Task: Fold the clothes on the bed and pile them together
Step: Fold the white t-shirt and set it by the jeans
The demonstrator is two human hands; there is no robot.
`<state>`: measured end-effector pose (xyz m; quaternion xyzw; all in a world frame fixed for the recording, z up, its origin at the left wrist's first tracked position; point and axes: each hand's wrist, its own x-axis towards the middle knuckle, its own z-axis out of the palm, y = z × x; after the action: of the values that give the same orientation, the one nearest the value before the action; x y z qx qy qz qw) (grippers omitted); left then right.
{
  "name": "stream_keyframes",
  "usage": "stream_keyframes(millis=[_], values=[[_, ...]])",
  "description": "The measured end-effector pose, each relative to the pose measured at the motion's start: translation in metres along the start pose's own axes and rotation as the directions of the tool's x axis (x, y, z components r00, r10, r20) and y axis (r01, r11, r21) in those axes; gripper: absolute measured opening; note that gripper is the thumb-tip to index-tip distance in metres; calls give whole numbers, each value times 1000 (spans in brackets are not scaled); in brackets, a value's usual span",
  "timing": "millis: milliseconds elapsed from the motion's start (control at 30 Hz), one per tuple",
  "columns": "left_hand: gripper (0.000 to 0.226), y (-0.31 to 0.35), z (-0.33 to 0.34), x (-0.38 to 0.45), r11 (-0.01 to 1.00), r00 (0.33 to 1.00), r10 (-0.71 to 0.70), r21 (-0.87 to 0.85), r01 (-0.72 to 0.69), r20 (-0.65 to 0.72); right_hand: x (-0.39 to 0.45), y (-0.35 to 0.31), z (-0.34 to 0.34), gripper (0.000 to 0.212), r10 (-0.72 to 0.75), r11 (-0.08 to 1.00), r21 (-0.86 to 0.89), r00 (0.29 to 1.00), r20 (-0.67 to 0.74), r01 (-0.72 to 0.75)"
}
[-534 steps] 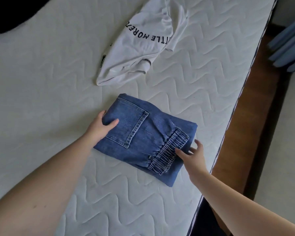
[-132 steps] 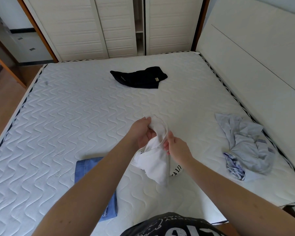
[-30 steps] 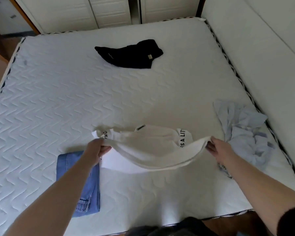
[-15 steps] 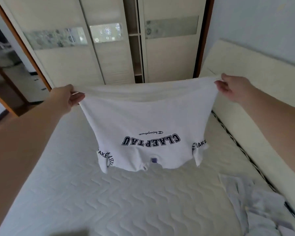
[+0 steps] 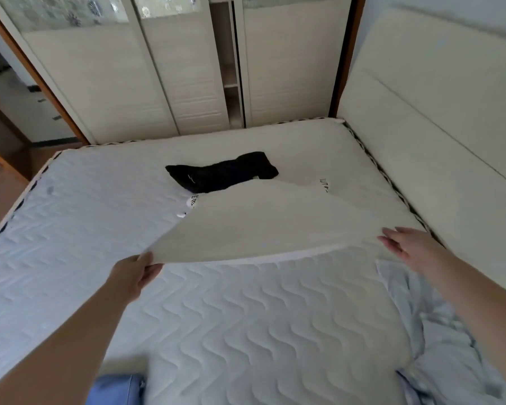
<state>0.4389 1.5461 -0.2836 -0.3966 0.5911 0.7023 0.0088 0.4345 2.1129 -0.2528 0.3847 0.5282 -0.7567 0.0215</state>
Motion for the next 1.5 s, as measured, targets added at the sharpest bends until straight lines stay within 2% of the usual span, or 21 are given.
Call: stream_keyframes(millis=[167,267,367,467,533,600,700,867,1100,1200,1267,1400,1500], values=[[39,-184,-57,-1,969,985,-157,183,167,-65,26,164,-86,43,214,947,-201,960,-179,-249],[25,-273,-89,-17,949,961,-237,176,261,-144,23,254,-138,48,330,878,-279,914,-236,-389],[22,-353,-121,-37,912,931,-315,213,351,-185,12,325,-184,49,364,840,-313,888,-281,-443],[21,-407,-153,-62,881,903,-367,227,415,-225,-2,368,-220,36,418,804,-308,851,-319,-509],[23,-436,-171,-81,865,898,-373,261,428,-234,-11,386,-243,13,423,779,-338,840,-341,-529],[24,-456,-187,-99,849,894,-382,292,440,-235,-20,399,-262,6,394,749,-398,839,-375,-529],[26,-475,-208,-124,810,893,-382,378,447,-237,-39,417,-289,15,345,705,-491,852,-394,-512],[30,-494,-228,-153,741,906,-356,522,422,-228,-62,442,-319,22,338,554,-656,859,-385,-512],[36,-510,-243,-156,643,920,-302,659,391,-252,-75,461,-339,42,217,400,-820,912,-349,-409],[41,-516,-250,-155,595,924,-294,710,376,-243,-73,464,-346,42,237,317,-862,913,-332,-396],[43,-521,-255,-157,516,924,-304,775,365,-233,-73,465,-351,41,258,274,-876,908,-331,-397],[43,-533,-256,-169,257,930,-301,921,293,-212,-74,468,-354,45,285,128,-900,884,-370,-417],[38,-534,-249,-176,177,930,-285,941,288,-231,-75,467,-350,44,273,67,-902,877,-396,-428]])
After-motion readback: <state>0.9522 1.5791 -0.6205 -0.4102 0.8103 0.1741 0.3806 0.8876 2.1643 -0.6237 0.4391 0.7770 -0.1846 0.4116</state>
